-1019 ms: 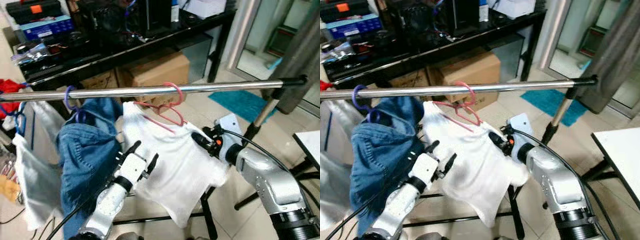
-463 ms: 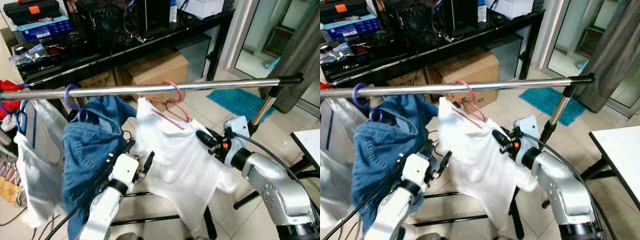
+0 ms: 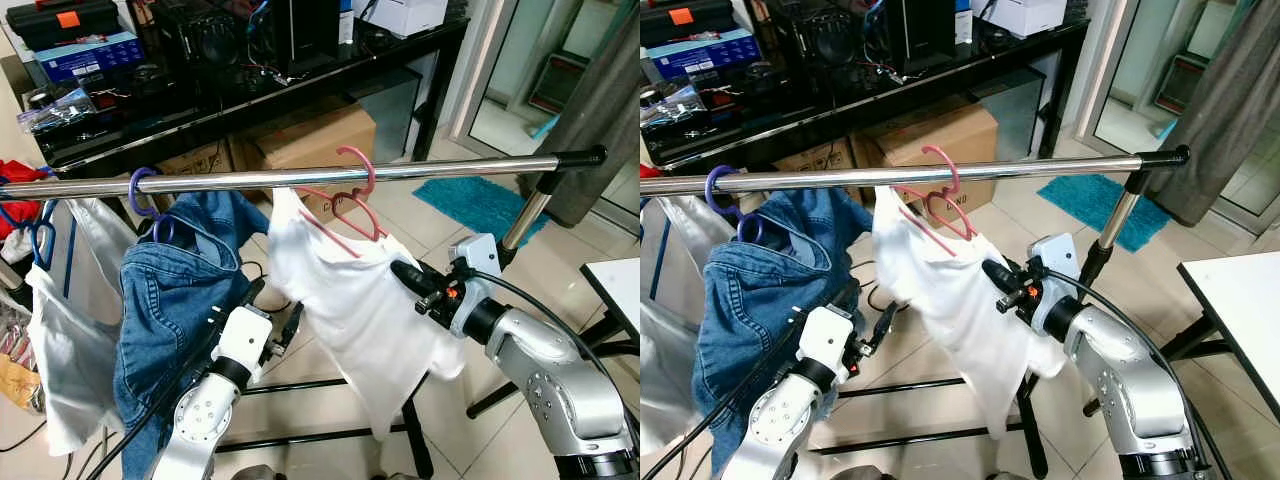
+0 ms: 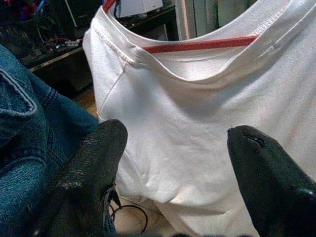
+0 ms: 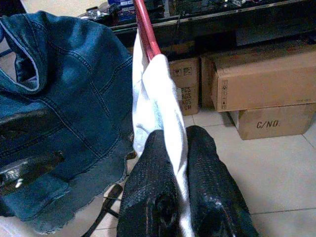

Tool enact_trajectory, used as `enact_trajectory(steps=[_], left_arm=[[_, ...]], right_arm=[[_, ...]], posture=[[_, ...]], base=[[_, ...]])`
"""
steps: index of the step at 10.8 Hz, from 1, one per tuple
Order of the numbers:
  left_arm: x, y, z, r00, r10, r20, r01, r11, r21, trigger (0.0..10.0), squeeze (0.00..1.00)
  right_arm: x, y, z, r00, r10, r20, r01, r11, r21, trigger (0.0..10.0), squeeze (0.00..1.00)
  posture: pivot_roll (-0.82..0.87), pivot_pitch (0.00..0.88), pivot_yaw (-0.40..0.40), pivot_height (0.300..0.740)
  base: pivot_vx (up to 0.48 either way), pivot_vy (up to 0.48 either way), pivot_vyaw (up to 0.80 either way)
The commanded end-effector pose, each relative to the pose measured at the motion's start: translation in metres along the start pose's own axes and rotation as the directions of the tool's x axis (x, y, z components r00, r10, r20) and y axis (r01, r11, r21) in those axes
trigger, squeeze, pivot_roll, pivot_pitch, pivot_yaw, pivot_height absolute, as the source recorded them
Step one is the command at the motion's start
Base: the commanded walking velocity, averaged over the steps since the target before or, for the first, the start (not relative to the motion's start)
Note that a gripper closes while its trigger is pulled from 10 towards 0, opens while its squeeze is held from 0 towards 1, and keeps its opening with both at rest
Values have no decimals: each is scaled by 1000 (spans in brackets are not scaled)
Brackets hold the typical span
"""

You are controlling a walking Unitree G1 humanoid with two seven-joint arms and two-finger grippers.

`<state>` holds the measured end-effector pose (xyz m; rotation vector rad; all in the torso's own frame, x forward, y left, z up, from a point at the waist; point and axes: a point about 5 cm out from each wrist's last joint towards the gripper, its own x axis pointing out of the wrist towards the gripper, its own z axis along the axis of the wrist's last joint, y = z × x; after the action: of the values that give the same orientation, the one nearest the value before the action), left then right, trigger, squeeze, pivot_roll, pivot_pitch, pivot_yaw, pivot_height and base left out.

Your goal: Hang hanger

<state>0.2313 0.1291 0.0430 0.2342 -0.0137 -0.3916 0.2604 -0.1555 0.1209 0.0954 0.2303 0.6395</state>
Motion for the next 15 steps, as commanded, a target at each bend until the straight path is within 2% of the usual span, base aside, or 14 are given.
enact_trajectory(steps=[1,3,5,7,9,12,14,15], left_arm=[[0,2,2,1000,-1,2,1,1000,8,10000,0],[-1,1,4,1000,1,8,-1,1000,3,10000,0],[-5,-3,3,1000,13,3,-13,1000,-17,10000,0],[-8,-6,1,1000,22,-7,-22,999,-24,10000,0],[-9,-4,1,1000,28,-7,-28,999,-17,10000,0],[-7,-1,4,999,33,1,-33,999,-8,10000,0],[-8,-3,1,999,35,-8,-35,999,-10,10000,0],[-9,-3,0,999,39,-13,-39,999,-14,10000,0]], right_arm=[[-2,1,11,998,6,68,-5,1000,-18,0,0],[-11,-1,8,994,-19,109,20,1000,-9,0,0],[-25,4,-17,998,-3,69,4,1000,-16,0,0],[-38,2,-26,995,-5,101,9,999,-41,0,0],[-43,0,-23,987,-24,160,35,997,-68,0,0],[-39,5,-12,974,-4,228,23,996,-84,0,0],[-43,4,-27,987,12,160,2,996,-91,0,0],[-47,0,-39,994,-11,112,21,996,-88,10000,0]], posture=[[39,0,25,740],[36,0,23,740],[30,0,16,740],[24,0,17,740],[23,0,20,740],[24,0,21,740],[24,0,21,740],[25,0,15,740]], base=[[0,0,0],[0,0,0],[0,0,0],[0,0,0],[0,0,0],[0,0,0],[0,0,0],[0,0,0]])
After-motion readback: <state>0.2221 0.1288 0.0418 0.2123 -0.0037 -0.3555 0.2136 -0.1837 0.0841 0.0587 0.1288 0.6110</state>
